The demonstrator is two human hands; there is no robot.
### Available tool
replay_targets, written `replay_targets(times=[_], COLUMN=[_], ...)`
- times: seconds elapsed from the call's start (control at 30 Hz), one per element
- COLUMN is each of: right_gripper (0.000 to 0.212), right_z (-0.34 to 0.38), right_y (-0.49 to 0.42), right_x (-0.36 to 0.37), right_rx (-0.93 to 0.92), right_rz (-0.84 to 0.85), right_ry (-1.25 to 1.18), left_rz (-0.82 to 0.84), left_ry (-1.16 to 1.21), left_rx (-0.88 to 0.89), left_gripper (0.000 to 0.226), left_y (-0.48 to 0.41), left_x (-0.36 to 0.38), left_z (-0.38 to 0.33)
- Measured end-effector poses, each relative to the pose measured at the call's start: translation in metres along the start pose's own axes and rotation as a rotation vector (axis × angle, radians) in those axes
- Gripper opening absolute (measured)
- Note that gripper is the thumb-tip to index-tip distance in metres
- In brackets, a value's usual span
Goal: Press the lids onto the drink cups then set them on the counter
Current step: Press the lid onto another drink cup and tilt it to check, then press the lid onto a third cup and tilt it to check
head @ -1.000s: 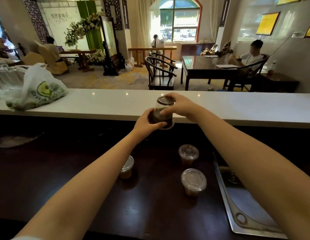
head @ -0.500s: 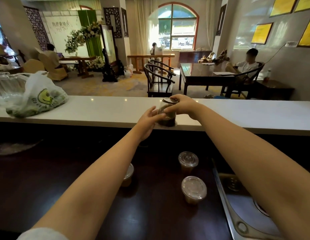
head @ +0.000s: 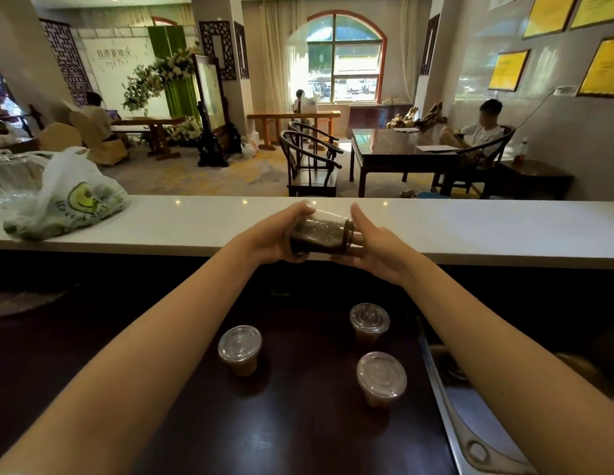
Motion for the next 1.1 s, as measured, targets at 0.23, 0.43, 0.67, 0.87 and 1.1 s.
replay_targets(times=[0.23, 0.43, 0.67, 0.87, 1.1], right_gripper=[0.037, 0.029, 0.059, 0.069, 0.066], right_z=[-0.01, -0.008, -0.024, -0.05, -0.103], right_y=[0.007, 0.004, -0.001, -0.013, -0.031], right_x=[0.02, 0.033, 0.034, 0.028, 0.005], right_rx=[0.08, -0.234, -0.415, -0.358, -0.168], right_rz=[0.217, 0.109, -0.157, -0.186, -0.179], right_ry=[-0.202, -0.094, 0.165, 0.259, 0.573], left_rz=[0.259, 0.374, 0.285, 0.278, 0.252], left_ry=[-0.549, -0.805, -1.133, -1.202, -1.208], left_rx=[0.119, 0.021, 0.148, 0.251, 0.212], left_gripper=[0.038, 0.065, 0.069, 0.071, 0.08], left_y=[0.004, 0.009, 0.006, 0.007, 0.002], left_x=[0.01, 0.013, 0.025, 0.02, -0.003], left_z=[-0.056, -0.078, -0.069, -0.041, 0.033])
Point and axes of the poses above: each hand's wrist, its own y-axis away from the middle knuckle, its own x-axis out of the palm, z = x × y, the point moved 7 cm from there along -y, towards the middle knuckle, and after that the axes turned 11 degrees about x, right-handed, at the moved point
